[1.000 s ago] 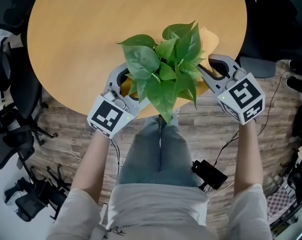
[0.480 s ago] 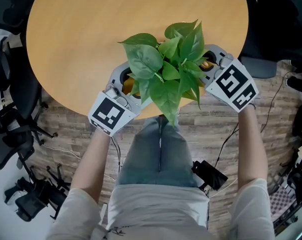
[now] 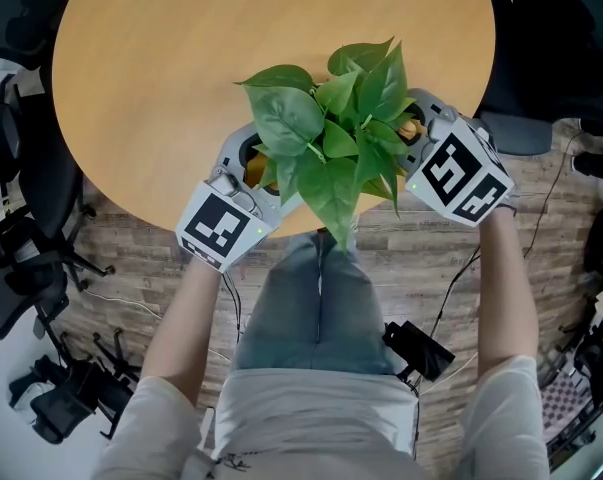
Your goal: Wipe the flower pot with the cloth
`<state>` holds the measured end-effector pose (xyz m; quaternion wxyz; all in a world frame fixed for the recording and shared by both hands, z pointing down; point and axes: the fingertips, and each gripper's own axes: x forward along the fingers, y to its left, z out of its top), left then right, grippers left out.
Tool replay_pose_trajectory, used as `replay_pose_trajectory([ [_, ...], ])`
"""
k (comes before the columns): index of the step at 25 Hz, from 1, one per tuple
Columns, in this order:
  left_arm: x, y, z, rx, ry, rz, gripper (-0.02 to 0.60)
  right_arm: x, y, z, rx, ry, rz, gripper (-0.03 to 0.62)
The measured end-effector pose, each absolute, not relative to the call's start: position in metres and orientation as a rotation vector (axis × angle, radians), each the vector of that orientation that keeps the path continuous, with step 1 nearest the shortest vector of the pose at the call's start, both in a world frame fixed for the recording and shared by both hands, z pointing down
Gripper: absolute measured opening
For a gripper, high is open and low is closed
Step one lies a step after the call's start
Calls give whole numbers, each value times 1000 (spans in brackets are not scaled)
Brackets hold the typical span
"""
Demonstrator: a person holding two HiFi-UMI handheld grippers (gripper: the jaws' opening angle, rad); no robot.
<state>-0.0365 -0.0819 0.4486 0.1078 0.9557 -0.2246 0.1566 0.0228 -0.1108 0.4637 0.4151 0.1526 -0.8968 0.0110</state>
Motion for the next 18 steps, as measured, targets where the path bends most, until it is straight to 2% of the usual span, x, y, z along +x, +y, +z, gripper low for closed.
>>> replay_pose_trajectory([
  [18, -36, -81, 450, 2793, -741, 459, 374, 27, -87, 465, 375, -2242, 28, 61],
])
